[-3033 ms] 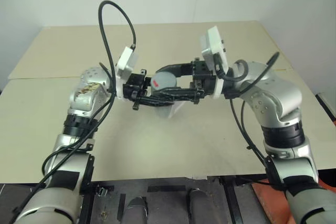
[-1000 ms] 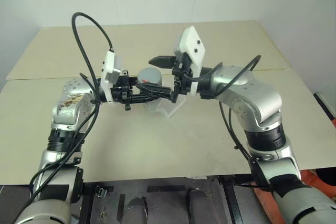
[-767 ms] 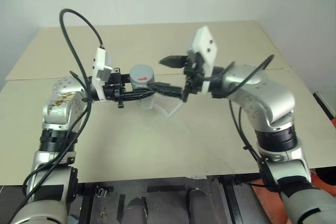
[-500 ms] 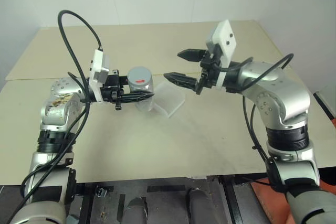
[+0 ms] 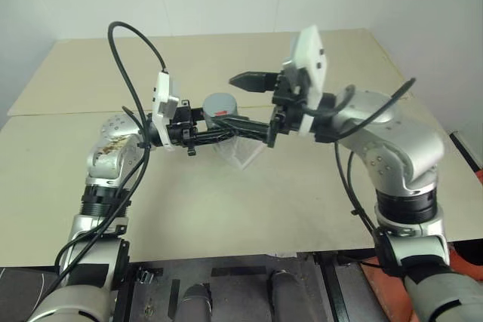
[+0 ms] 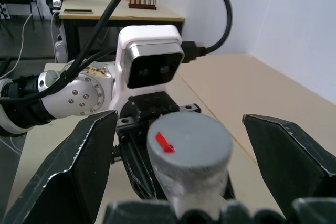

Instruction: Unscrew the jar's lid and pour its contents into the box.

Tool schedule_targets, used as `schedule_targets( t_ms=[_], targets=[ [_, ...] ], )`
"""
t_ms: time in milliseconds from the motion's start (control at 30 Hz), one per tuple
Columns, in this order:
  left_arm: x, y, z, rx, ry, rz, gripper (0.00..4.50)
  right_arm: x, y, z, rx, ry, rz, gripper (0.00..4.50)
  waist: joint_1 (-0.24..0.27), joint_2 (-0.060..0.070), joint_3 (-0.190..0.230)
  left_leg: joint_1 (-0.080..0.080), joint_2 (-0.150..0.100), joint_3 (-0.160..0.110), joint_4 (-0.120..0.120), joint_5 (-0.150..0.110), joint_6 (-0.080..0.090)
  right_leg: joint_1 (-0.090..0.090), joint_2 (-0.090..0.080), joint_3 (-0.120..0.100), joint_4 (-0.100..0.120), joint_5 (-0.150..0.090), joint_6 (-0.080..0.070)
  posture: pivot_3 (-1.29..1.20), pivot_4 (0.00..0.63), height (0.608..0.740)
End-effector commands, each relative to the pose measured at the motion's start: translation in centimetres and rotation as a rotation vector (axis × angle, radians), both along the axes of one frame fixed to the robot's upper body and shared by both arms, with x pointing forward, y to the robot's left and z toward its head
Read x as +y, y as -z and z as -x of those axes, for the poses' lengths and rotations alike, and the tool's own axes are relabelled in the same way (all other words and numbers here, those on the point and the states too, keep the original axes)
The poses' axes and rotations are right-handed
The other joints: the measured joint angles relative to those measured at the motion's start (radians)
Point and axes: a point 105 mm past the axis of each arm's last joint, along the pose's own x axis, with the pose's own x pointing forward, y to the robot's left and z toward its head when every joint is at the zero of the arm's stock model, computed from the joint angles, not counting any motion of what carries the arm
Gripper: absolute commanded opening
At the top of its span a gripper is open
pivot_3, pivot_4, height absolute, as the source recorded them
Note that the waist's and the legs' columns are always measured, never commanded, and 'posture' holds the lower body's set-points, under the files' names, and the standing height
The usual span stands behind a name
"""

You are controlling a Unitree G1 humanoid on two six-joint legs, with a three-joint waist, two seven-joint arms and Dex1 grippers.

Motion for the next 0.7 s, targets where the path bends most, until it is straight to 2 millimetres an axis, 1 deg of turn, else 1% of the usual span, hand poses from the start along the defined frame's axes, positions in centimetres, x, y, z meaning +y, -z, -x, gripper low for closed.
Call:
schedule_targets(
  t_ms=[33, 200, 300, 433, 600, 700],
  targets=[
    [-0.1, -1.3, 0.3, -0.053, 0.013, 0.015, 1.95, 0.8, -1.2, -0.1, -0.062, 0.006, -0.015, 4.44, 0.0, 0.0, 0.0, 0.0, 0.0, 0.0, 0.0, 0.0, 0.0, 0.0, 0.0, 0.0, 0.0, 0.0, 0.0, 0.0, 0.15, 0.74],
    [0.2, -1.2, 0.9, -0.046, 0.02, 0.016, 1.95, 2.0, -1.1, -0.4, -0.051, 0.001, -0.023, 4.44, 0.0, 0.0, 0.0, 0.0, 0.0, 0.0, 0.0, 0.0, 0.0, 0.0, 0.0, 0.0, 0.0, 0.0, 0.0, 0.0, 0.15, 0.74],
    [0.4, -1.1, 1.0, -0.045, 0.018, 0.011, 1.95, 2.1, -1.1, -0.9, -0.041, 0.011, -0.031, 4.44, 0.0, 0.0, 0.0, 0.0, 0.0, 0.0, 0.0, 0.0, 0.0, 0.0, 0.0, 0.0, 0.0, 0.0, 0.0, 0.0, 0.15, 0.74],
    [0.6, -1.2, 1.1, -0.045, 0.012, 0.009, 1.95, 1.7, -1.1, -1.7, -0.032, 0.036, -0.03, 4.44, 0.0, 0.0, 0.0, 0.0, 0.0, 0.0, 0.0, 0.0, 0.0, 0.0, 0.0, 0.0, 0.0, 0.0, 0.0, 0.0, 0.15, 0.74],
    [1.5, -1.0, 1.0, -0.035, -0.011, -0.01, 1.95, 0.8, -0.8, -2.4, -0.027, 0.064, -0.027, 4.44, 0.0, 0.0, 0.0, 0.0, 0.0, 0.0, 0.0, 0.0, 0.0, 0.0, 0.0, 0.0, 0.0, 0.0, 0.0, 0.0, 0.15, 0.74],
    [1.9, -1.3, 0.9, -0.04, -0.026, -0.011, 1.95, 0.2, -0.5, -2.8, -0.022, 0.086, -0.021, 4.44, 0.0, 0.0, 0.0, 0.0, 0.0, 0.0, 0.0, 0.0, 0.0, 0.0, 0.0, 0.0, 0.0, 0.0, 0.0, 0.0, 0.15, 0.74]
  ],
)
